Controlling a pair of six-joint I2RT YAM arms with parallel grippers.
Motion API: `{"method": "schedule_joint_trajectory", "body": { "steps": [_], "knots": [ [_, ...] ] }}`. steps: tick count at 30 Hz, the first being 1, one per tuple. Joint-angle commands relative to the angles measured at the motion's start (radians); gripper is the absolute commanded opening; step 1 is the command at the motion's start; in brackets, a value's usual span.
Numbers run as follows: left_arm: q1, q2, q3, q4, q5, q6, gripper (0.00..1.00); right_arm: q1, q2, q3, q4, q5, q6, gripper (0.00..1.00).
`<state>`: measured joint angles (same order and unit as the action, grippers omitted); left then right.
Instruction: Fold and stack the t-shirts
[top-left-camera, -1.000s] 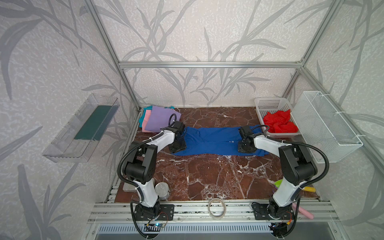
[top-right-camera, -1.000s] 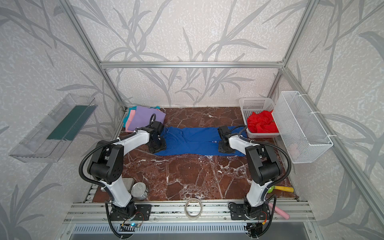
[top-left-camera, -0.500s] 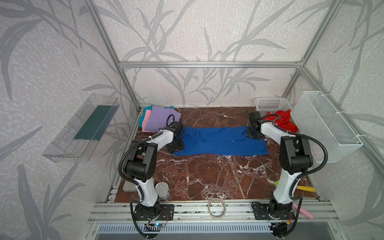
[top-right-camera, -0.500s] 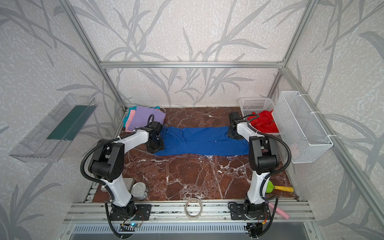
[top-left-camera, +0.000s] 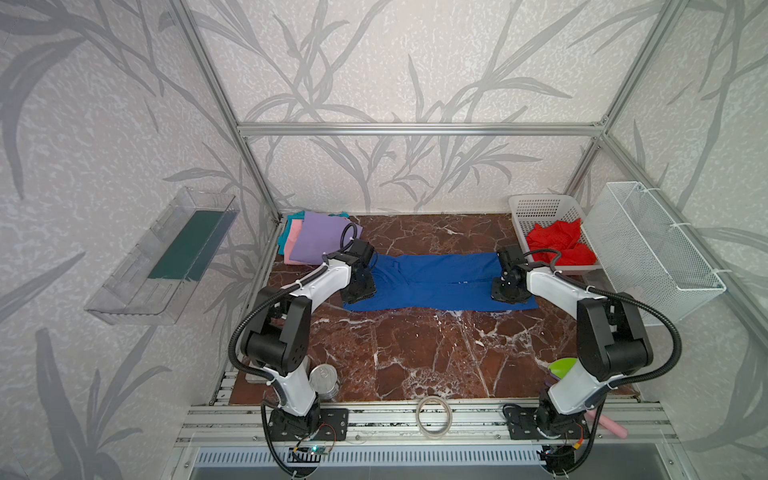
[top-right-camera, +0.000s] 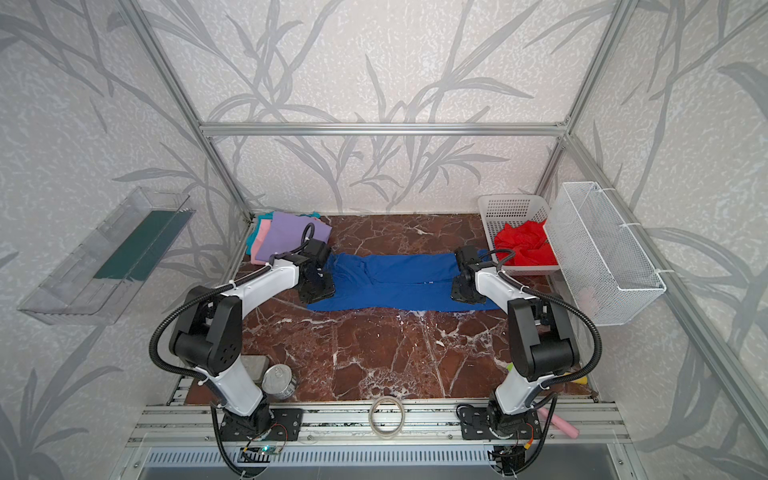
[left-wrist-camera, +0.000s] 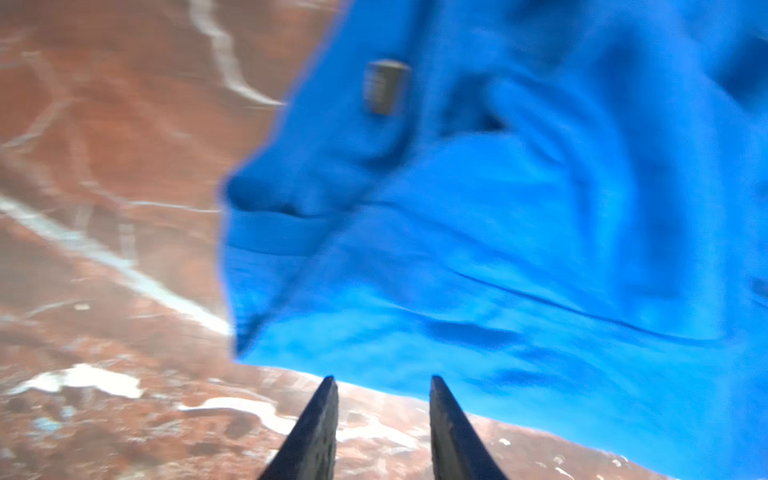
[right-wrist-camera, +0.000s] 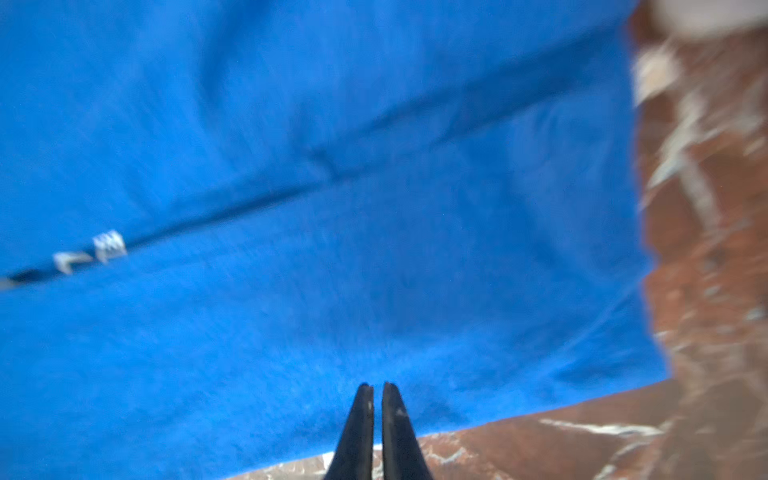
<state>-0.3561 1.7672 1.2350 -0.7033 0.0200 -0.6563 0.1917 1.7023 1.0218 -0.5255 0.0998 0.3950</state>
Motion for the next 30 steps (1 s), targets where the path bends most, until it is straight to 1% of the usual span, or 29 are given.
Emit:
{"method": "schedule_joint_trajectory", "body": {
  "steps": [1,3,5,7,9,13,18,21,23,26,28,29,30],
  "knots": [
    [-0.048,0.045,0.118,-0.027,-0.032,-0.006,0.37,-0.001,0.047,-0.043,0.002,-0.079,0.026,0.08],
    [-0.071,0.1,0.179,-0.034,-0.058,-0.005,0.36,-0.001,0.052,-0.063,0.017,-0.091,0.04,0.08],
    [-0.073,0.186,0.245,-0.095,-0.08,-0.034,0.3,0.0,0.044,-0.084,0.025,-0.102,0.047,0.08],
    [-0.073,0.241,0.267,-0.11,-0.086,-0.053,0.26,0.004,0.021,-0.111,0.031,-0.106,0.047,0.08],
    [-0.073,0.278,0.277,-0.103,-0.088,-0.061,0.26,0.013,-0.005,-0.147,0.035,-0.106,0.047,0.08],
    [-0.075,0.367,0.354,-0.121,-0.09,-0.056,0.26,0.049,-0.087,-0.228,0.028,-0.103,0.061,0.08],
    [-0.083,0.481,0.506,-0.115,-0.063,-0.022,0.27,0.135,-0.195,-0.318,0.008,-0.113,0.118,0.08],
    [-0.084,0.603,0.676,-0.11,-0.023,0.027,0.31,0.229,-0.249,-0.369,0.012,-0.121,0.166,0.08],
    [-0.083,0.715,0.859,-0.141,0.011,0.059,0.33,0.313,-0.276,-0.4,0.025,-0.123,0.209,0.08],
    [-0.083,0.89,1.18,-0.205,0.112,0.086,0.34,0.452,-0.299,-0.433,0.091,-0.144,0.236,0.08],
    [-0.083,0.982,1.376,-0.228,0.174,0.087,0.35,0.526,-0.29,-0.434,0.148,-0.171,0.27,0.08],
    [-0.082,1.011,1.447,-0.217,0.203,0.086,0.36,0.55,-0.277,-0.423,0.171,-0.185,0.271,0.08],
    [-0.083,1.019,1.477,-0.195,0.22,0.082,0.38,0.564,-0.263,-0.406,0.187,-0.203,0.268,0.08]
  ]
}}
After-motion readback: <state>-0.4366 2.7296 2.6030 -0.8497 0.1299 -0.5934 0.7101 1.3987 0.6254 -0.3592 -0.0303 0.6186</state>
